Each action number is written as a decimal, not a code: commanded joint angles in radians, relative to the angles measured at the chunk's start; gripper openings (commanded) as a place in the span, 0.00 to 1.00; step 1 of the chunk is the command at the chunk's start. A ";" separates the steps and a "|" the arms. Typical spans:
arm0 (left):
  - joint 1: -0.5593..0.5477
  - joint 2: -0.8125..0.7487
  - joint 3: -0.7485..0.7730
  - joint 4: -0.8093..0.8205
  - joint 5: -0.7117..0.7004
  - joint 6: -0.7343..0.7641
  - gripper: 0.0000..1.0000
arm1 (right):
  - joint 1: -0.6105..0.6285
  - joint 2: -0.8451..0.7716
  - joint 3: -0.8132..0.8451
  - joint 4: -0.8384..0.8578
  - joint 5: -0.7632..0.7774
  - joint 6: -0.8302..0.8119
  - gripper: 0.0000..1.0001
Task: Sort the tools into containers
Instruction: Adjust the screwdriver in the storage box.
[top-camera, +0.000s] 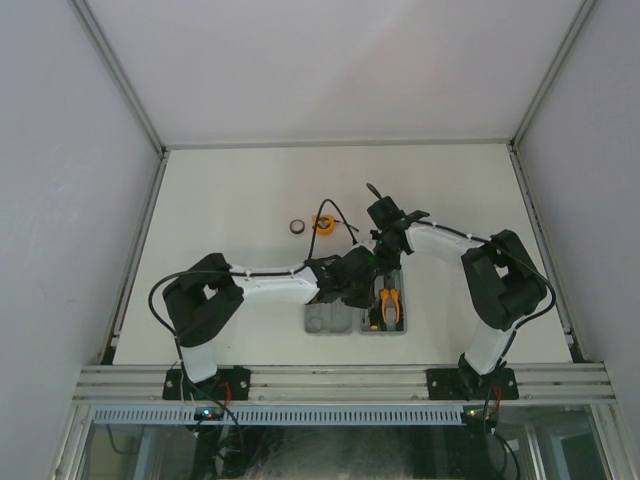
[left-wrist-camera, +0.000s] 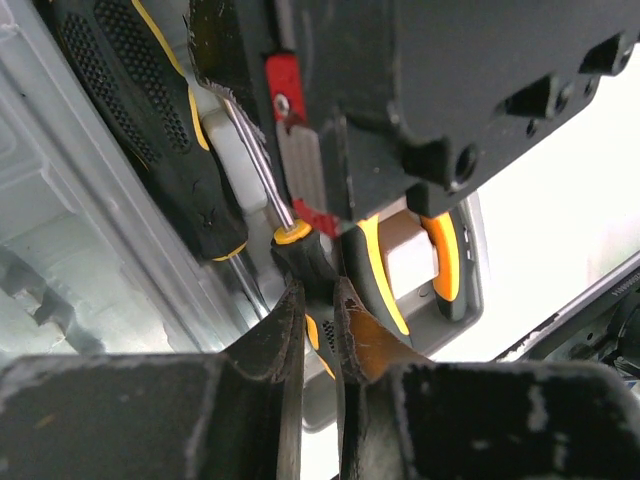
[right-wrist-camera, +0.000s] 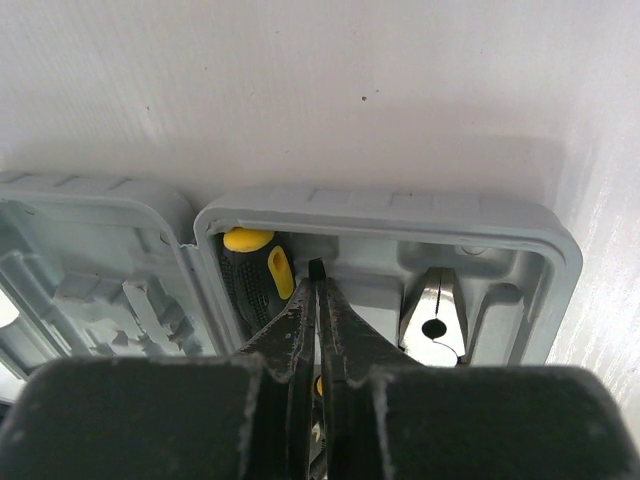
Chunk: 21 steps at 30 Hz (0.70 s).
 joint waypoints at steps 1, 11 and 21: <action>-0.024 0.145 -0.087 -0.204 0.014 0.084 0.00 | 0.063 0.277 -0.154 0.096 0.144 -0.031 0.00; -0.023 0.104 -0.016 -0.259 0.029 0.093 0.00 | 0.050 0.279 -0.167 0.101 0.163 -0.034 0.00; 0.005 0.111 -0.014 -0.264 0.041 0.105 0.00 | 0.047 0.270 -0.166 0.092 0.163 -0.043 0.00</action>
